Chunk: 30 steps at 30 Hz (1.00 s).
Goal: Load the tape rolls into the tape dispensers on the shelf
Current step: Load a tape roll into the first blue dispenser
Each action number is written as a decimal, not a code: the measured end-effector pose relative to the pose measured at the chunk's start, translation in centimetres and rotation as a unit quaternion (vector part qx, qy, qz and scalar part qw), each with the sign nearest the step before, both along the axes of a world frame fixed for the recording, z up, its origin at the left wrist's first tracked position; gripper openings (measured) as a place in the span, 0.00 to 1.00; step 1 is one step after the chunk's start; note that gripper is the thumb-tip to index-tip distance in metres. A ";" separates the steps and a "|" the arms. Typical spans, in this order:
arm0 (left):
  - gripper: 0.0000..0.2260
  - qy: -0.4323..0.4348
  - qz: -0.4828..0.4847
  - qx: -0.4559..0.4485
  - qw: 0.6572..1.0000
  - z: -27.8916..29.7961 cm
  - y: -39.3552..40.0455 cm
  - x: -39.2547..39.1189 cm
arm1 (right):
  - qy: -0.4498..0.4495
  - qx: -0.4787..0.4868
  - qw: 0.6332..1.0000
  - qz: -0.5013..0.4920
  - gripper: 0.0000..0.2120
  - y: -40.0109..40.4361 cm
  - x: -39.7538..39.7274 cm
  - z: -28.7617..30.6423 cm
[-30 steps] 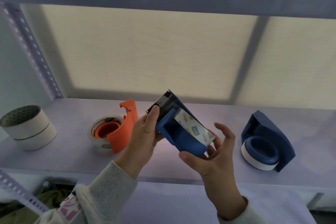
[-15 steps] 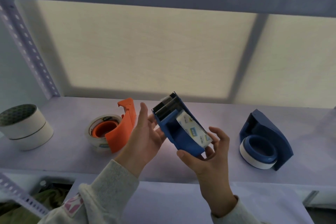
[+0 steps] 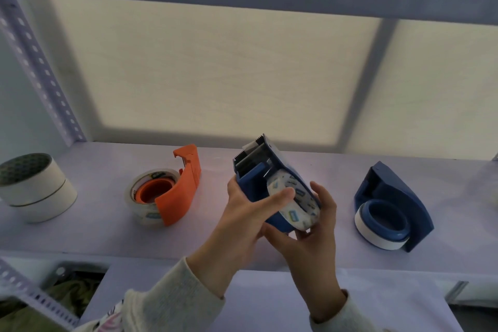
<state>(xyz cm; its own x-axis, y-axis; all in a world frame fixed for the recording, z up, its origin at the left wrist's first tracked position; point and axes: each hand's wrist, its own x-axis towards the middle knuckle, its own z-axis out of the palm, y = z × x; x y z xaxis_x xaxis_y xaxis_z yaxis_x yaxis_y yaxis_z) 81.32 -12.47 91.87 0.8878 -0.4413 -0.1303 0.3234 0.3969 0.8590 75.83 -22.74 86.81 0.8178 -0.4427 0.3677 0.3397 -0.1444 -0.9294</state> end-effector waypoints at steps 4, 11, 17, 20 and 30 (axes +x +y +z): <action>0.35 -0.019 -0.013 -0.011 1.000 -0.2 0.6 0.7 | -0.005 -0.034 0.999 0.039 0.49 -0.3 -0.1 -0.5; 0.29 -0.033 -0.023 -0.049 0.998 -0.5 1.3 1.6 | 0.071 0.043 0.990 0.115 0.32 -1.2 0.3 0.5; 0.30 -0.028 -0.041 -0.121 0.991 -1.2 1.6 2.2 | 0.061 0.007 0.991 0.120 0.32 -1.9 0.3 1.7; 0.31 -0.020 -0.056 -0.156 0.986 -1.4 1.7 2.5 | 0.057 -0.007 0.991 0.119 0.35 -2.2 0.6 1.6; 0.23 0.050 -0.125 -0.161 0.978 -2.3 2.1 3.3 | 0.093 -0.069 0.986 0.123 0.43 -3.1 1.8 1.8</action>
